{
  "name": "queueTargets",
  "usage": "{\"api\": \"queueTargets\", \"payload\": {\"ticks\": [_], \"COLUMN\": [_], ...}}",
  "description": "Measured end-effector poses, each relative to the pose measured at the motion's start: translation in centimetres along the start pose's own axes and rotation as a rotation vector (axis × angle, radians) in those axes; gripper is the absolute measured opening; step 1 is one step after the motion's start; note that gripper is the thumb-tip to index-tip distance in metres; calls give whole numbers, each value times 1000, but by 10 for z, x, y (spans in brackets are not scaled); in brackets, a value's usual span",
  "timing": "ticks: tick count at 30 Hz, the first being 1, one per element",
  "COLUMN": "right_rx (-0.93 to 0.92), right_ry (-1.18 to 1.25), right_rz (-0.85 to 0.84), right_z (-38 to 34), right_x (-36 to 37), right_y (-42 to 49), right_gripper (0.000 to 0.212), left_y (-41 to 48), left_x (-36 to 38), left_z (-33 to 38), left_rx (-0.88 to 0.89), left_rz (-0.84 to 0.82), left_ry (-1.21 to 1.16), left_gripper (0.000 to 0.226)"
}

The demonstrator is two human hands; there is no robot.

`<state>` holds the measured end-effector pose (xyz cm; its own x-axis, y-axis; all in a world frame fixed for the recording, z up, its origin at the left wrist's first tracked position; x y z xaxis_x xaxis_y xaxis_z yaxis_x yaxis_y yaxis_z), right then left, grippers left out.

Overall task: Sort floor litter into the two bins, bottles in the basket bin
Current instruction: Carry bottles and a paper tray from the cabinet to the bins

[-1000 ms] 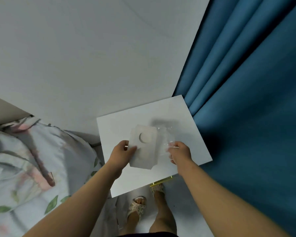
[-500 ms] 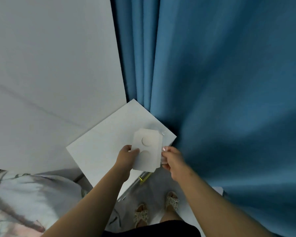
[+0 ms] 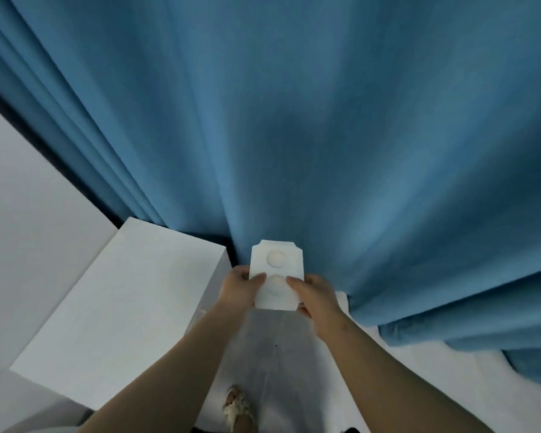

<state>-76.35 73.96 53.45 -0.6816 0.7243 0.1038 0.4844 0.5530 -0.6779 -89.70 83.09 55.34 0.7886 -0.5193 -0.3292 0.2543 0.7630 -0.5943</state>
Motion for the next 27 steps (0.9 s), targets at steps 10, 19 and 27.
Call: {"api": "queueTargets", "payload": {"ticks": [10, 19, 27], "right_rx": [-57, -77, -67], "right_ry": [138, 339, 578], "right_rz": [236, 465, 619], "right_z": [-9, 12, 49], "right_x": [-214, -379, -462], "right_y": [-33, -86, -122], "right_gripper": [5, 11, 11], "left_y": [-53, -130, -179], "left_x": [199, 353, 451], "left_z": [35, 53, 54], "left_rx": [93, 186, 230], "left_rz": [-198, -398, -581], "left_ry": [162, 296, 425], "left_gripper": [27, 22, 19]}}
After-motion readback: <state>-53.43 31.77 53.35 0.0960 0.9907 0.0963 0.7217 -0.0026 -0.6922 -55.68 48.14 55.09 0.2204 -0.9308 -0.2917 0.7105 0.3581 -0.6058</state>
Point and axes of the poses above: each hand's wrist, its own y-axis towards the middle knuckle, its own x-axis out of the palm, z = x × y, the point moved 10 cm from there along y, towards the middle knuckle, and after that the axes turned 14 degrees about y, right-handed, at the moved point
